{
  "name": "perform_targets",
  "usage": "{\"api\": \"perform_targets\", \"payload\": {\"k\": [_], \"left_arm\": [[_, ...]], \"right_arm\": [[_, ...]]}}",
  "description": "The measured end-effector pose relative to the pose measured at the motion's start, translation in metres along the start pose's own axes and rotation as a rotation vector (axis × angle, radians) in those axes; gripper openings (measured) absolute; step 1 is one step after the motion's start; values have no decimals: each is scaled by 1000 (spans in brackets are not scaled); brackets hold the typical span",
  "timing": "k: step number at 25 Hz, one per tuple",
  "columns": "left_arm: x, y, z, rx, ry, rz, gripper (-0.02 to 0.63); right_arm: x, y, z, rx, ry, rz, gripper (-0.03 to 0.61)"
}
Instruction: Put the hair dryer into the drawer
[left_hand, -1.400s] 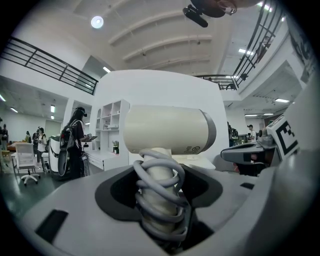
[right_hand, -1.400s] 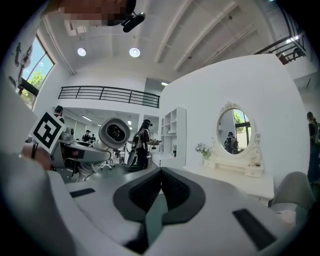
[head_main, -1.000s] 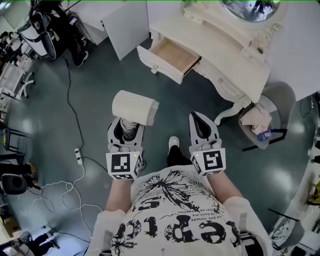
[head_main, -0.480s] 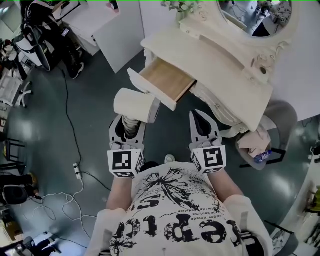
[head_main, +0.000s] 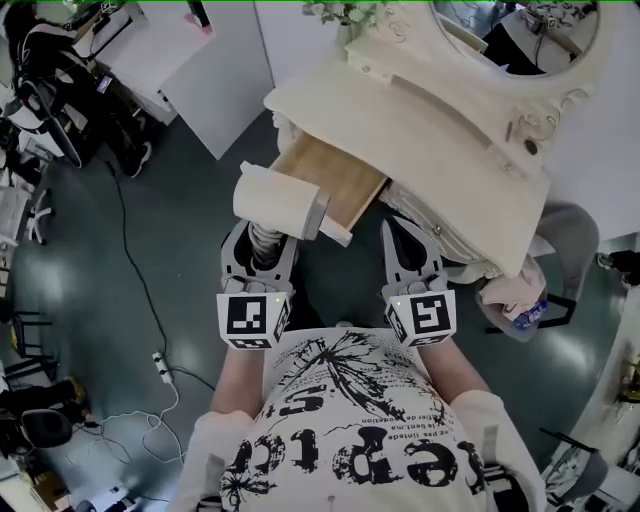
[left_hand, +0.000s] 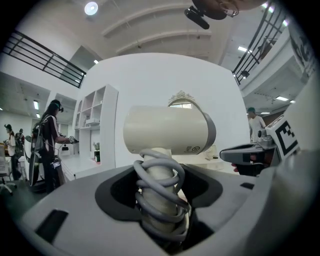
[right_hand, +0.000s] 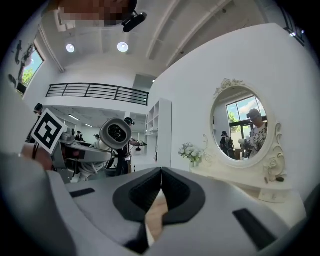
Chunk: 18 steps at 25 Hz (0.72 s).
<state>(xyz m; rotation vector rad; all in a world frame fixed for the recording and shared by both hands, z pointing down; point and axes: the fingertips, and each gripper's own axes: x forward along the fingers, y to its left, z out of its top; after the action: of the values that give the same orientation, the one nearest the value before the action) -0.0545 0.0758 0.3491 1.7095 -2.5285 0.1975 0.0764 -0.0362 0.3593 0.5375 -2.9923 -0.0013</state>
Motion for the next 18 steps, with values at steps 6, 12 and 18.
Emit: {"api": "perform_targets", "payload": {"k": [6, 12, 18], "left_arm": [[91, 35, 4, 3, 2, -166, 252], [173, 68, 11, 35, 23, -340, 252], [235, 83, 3, 87, 54, -518, 252]], "right_arm": [[66, -22, 0, 22, 17, -150, 17], [121, -40, 9, 53, 26, -320, 17], [159, -63, 4, 82, 61, -517, 17]]}}
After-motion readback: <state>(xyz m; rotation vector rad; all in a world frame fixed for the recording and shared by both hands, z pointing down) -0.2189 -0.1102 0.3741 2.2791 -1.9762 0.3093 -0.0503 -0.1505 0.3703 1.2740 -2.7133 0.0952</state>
